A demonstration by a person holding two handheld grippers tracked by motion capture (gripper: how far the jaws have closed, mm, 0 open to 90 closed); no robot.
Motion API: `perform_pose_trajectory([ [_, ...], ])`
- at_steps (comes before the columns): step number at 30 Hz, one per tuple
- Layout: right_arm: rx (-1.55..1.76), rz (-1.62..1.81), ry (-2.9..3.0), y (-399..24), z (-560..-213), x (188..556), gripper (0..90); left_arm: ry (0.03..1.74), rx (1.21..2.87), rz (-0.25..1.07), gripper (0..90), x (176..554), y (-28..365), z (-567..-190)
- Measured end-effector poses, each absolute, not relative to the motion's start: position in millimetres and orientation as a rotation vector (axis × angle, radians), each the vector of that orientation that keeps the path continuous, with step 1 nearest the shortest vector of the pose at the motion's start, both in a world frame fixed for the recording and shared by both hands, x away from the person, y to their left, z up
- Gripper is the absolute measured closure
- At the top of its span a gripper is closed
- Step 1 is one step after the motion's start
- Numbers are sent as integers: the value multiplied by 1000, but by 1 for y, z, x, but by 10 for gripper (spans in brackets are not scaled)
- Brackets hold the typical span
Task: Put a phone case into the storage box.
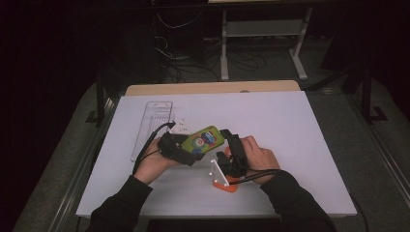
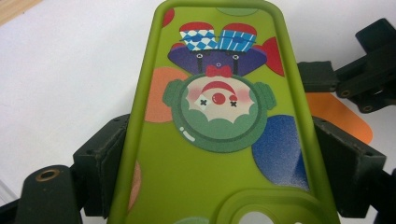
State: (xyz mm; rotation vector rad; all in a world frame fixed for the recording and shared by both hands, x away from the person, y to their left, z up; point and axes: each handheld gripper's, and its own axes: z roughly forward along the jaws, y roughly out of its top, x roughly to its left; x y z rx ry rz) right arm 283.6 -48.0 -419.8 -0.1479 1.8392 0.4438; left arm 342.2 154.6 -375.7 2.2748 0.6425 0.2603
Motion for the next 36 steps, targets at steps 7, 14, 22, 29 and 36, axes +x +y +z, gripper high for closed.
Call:
perform_pose_trajectory([
  [7, -187, 451, 1759, -42, -425, 279, 145, 637, 2278, 264, 152, 341, 153, -376],
  [14, -224, 416, 1738, -37, -431, 273, 238, 609, 2291, 252, 152, 340, 150, -376],
  [22, -244, 396, 1732, -38, -430, 270, 422, 585, 2296, 240, 152, 338, 147, -376],
  [29, -248, 406, 1706, -36, -435, 269, 515, 574, 2295, 231, 152, 336, 144, -376],
  [36, -260, 399, 1707, -36, -436, 268, 596, 567, 2290, 214, 152, 335, 144, -375],
])
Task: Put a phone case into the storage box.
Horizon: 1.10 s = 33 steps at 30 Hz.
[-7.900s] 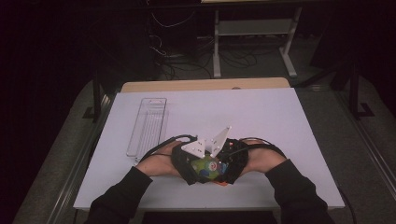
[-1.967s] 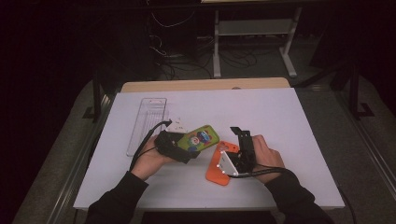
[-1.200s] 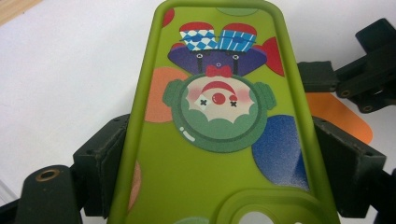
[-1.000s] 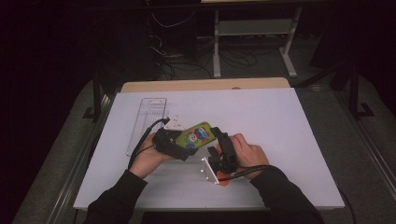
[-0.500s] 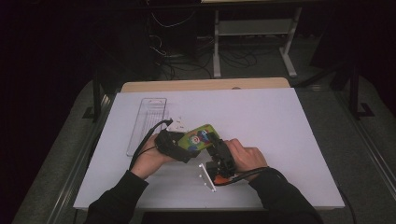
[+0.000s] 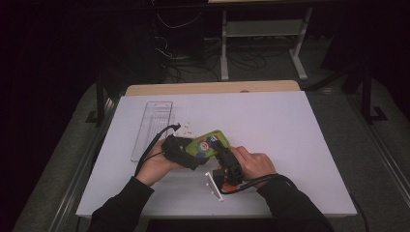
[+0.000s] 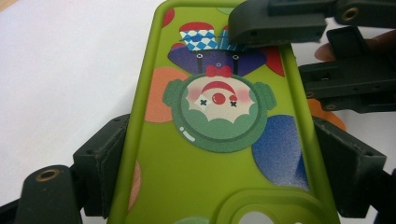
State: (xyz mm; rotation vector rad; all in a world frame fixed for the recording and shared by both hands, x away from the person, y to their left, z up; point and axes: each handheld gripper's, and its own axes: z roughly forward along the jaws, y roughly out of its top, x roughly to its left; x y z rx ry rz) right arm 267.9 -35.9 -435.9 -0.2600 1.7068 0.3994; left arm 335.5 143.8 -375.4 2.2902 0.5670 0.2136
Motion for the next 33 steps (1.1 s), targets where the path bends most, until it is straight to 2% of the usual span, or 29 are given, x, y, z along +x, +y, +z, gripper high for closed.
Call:
perform_pose_trajectory([
  [9, -281, 386, 1716, -37, -436, 268, 717, 553, 2305, 205, 152, 335, 143, -375],
  [13, -275, 377, 1721, -36, -437, 267, 741, 564, 2293, 197, 151, 335, 143, -376],
  [28, -282, 374, 1725, -36, -436, 266, 759, 566, 2251, 174, 136, 335, 145, -379],
  [30, -265, 381, 1730, -36, -436, 266, 759, 568, 2253, 179, 122, 336, 145, -379],
  [33, -264, 366, 1749, -38, -434, 266, 759, 567, 2241, 164, 36, 335, 145, -379],
])
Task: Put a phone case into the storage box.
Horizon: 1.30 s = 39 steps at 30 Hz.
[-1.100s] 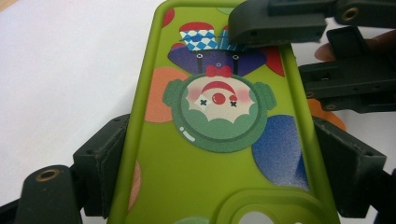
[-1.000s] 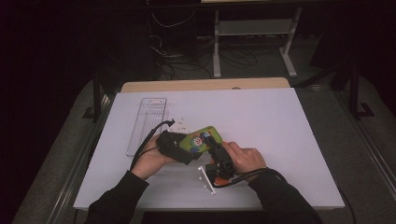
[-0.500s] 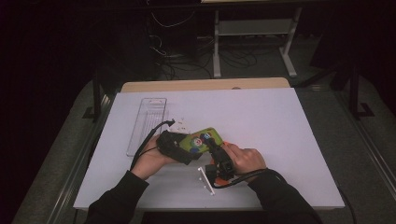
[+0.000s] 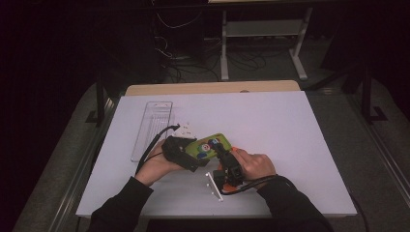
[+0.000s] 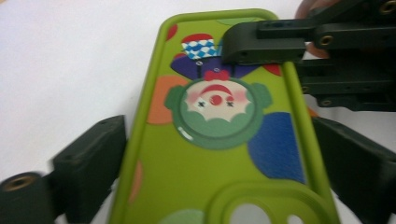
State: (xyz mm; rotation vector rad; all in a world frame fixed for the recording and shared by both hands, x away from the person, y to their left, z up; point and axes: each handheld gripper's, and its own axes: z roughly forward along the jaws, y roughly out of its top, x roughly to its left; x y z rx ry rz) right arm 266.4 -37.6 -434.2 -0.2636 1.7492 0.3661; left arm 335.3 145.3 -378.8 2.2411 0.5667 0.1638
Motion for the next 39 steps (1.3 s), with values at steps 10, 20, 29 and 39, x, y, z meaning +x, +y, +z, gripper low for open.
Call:
perform_pose_trajectory([
  [10, -202, 367, 1780, -46, -431, 272, 758, 538, 2210, 162, 0, 335, 152, -373],
  [20, -68, 401, 1871, -61, -425, 276, 758, 517, 2196, 181, 0, 337, 159, -372],
  [29, 114, 540, 1937, -74, -414, 284, 757, 536, 2209, 176, 0, 339, 159, -375],
  [39, 350, 718, 2028, -85, -407, 292, 757, 552, 2208, 220, 0, 339, 159, -376],
])
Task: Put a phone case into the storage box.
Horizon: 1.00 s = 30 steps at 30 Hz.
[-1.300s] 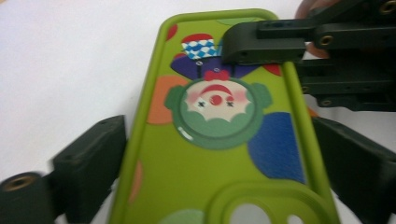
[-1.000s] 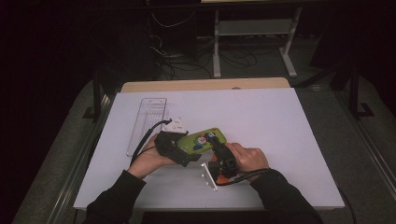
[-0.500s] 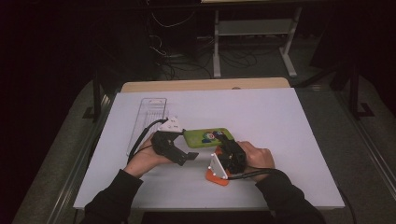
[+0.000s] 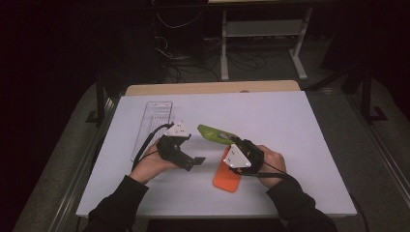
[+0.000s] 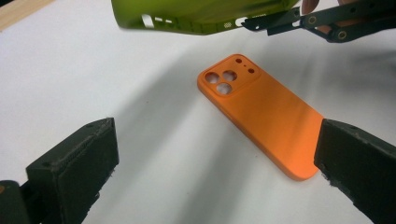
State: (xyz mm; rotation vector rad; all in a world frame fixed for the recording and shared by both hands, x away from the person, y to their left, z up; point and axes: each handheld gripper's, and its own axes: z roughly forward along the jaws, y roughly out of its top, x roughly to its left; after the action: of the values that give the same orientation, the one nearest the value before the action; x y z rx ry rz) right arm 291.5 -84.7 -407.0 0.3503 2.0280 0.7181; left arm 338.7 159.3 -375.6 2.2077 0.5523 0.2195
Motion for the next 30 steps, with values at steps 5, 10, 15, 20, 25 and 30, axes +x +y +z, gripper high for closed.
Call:
perform_pose_trajectory([
  [5, 430, 781, 2066, -92, -402, 298, 757, 545, 2214, 237, 0, 338, 159, -376],
  [10, 571, 894, 2107, -98, -398, 303, 756, 558, 2206, 234, 0, 337, 158, -377],
  [15, 693, 1004, 2137, -105, -395, 308, 757, 551, 2214, 238, 0, 337, 158, -377],
  [20, 811, 1106, 2167, -111, -392, 311, 757, 554, 2217, 238, 0, 337, 158, -377],
  [25, 879, 1169, 2192, -117, -392, 316, 756, 557, 2216, 240, 0, 337, 158, -377],
  [30, 965, 1244, 2208, -122, -392, 319, 756, 559, 2220, 243, 0, 337, 158, -377],
])
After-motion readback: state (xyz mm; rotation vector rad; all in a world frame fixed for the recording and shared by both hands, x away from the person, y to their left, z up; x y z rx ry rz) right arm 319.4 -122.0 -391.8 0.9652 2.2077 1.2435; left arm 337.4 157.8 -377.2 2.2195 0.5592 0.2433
